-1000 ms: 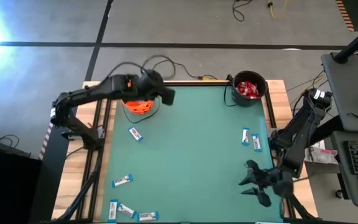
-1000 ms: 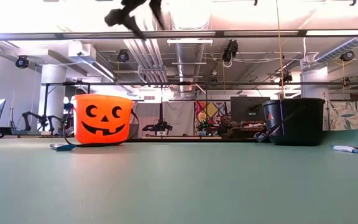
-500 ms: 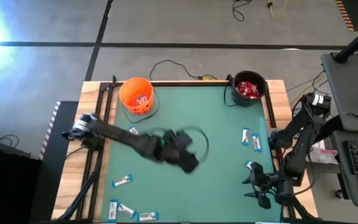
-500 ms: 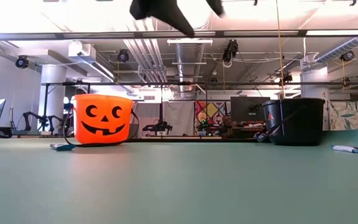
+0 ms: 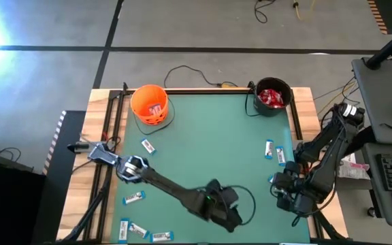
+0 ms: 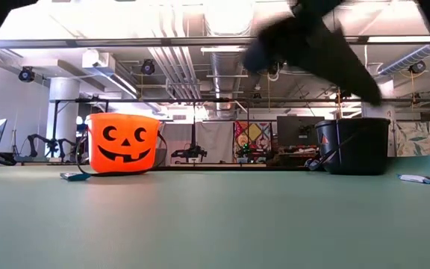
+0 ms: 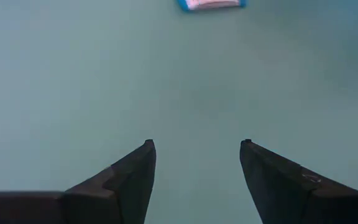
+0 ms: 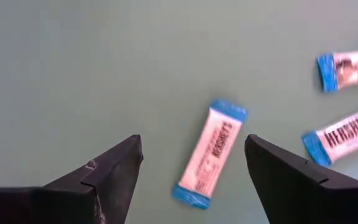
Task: Sort candy by brand, put in halloween buckets
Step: Put the white chocolate into the orange bucket
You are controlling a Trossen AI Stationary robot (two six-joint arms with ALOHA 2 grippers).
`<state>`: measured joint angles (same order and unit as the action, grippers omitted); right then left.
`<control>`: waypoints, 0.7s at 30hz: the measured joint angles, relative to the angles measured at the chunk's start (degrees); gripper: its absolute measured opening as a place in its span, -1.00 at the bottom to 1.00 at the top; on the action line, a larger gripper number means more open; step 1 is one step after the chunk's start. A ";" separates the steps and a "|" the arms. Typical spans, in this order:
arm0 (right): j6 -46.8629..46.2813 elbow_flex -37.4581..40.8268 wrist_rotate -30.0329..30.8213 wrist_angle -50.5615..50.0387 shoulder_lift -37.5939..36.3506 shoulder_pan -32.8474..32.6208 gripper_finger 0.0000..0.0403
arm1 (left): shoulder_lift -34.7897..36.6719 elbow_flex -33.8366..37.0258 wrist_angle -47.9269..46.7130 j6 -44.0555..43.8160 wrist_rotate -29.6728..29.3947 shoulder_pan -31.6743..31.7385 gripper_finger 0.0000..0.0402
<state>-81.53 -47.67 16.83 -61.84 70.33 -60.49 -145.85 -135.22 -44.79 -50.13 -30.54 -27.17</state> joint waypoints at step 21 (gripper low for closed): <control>1.79 9.82 -10.83 0.36 8.88 7.67 -0.38 | 1.26 11.17 10.22 0.74 2.54 -0.67 -0.37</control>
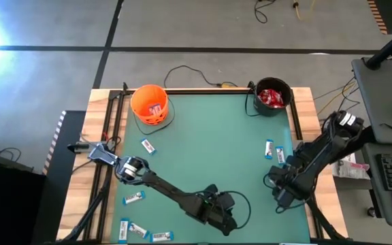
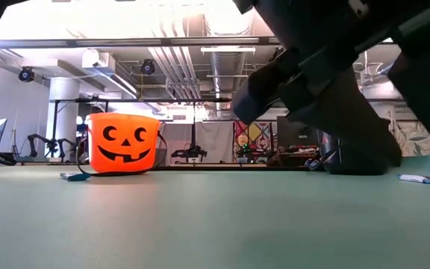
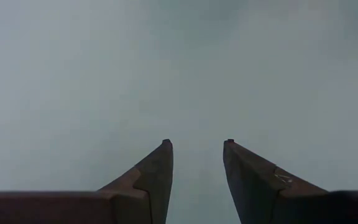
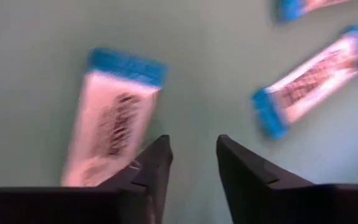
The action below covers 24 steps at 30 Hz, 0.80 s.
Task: Sort candy by brand, put in halloween buckets
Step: Put the white chocolate into the orange bucket
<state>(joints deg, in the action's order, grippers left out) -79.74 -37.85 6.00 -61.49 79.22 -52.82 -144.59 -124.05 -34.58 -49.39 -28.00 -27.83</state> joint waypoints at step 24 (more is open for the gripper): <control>22.28 -3.23 -1.35 38.57 -0.70 0.78 -0.95 | -0.57 2.13 23.61 15.64 -1.45 -0.97 -0.30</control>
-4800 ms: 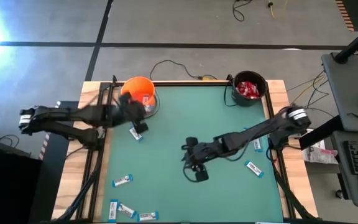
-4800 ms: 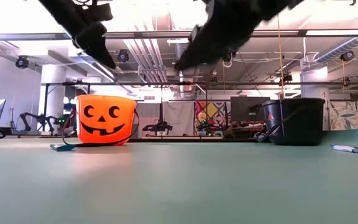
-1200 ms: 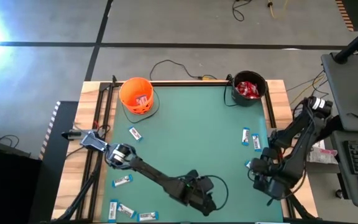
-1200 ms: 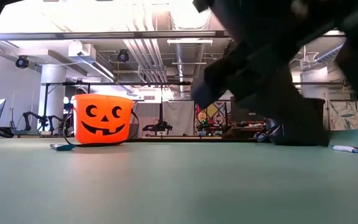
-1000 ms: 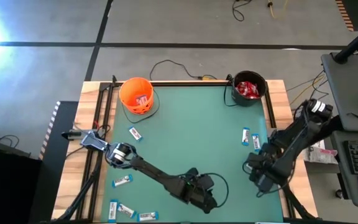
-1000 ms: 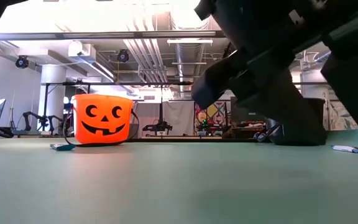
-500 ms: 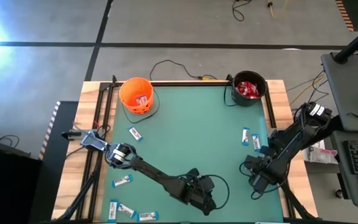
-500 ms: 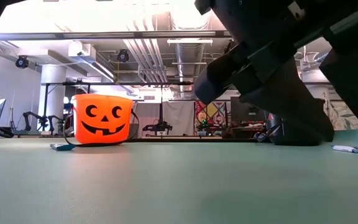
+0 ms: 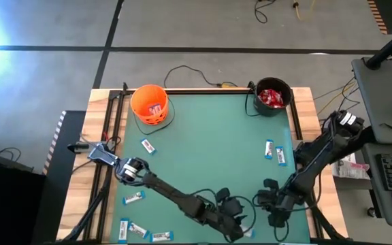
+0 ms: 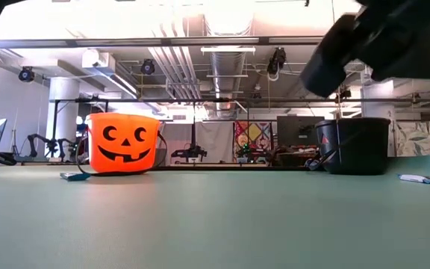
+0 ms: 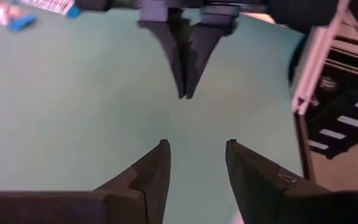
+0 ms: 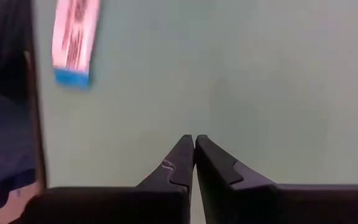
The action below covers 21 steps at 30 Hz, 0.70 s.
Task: Sort candy by brand, put in halloween buckets
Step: Put the white chocolate into the orange bucket
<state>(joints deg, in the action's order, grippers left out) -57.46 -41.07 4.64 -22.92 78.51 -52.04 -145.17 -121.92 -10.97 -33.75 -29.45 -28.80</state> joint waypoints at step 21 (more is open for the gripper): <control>-5.60 -1.54 7.61 -0.02 0.21 -9.08 -0.95 | -3.12 -3.97 -3.40 4.02 9.03 -5.42 -0.41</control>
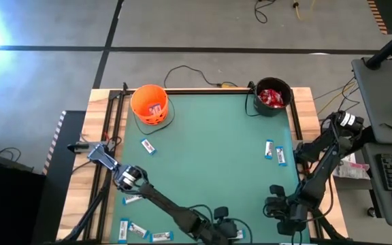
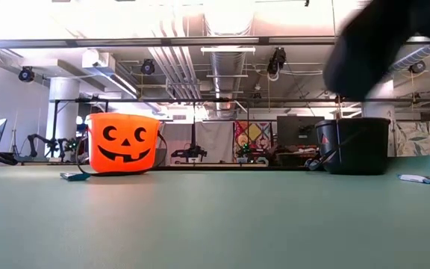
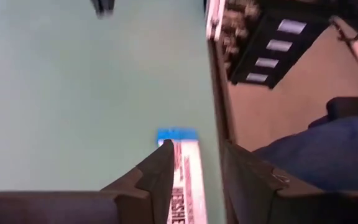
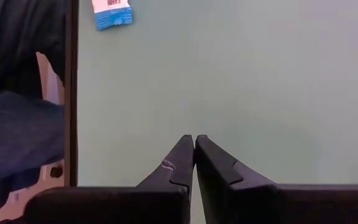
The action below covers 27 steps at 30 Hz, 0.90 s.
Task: Sort candy by brand, put in halloween buckets
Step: Put the white chocolate into the orange bucket
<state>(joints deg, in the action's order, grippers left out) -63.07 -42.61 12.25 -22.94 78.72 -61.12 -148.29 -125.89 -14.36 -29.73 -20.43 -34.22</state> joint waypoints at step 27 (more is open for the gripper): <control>-0.26 -0.02 4.16 2.13 0.22 -1.66 -0.95 | 1.65 -0.01 -33.39 -4.64 -5.48 4.27 -0.55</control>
<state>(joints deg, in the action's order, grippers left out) -63.33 -42.63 16.41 -20.81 78.94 -62.78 -146.64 -125.89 -47.76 -34.37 -25.91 -29.95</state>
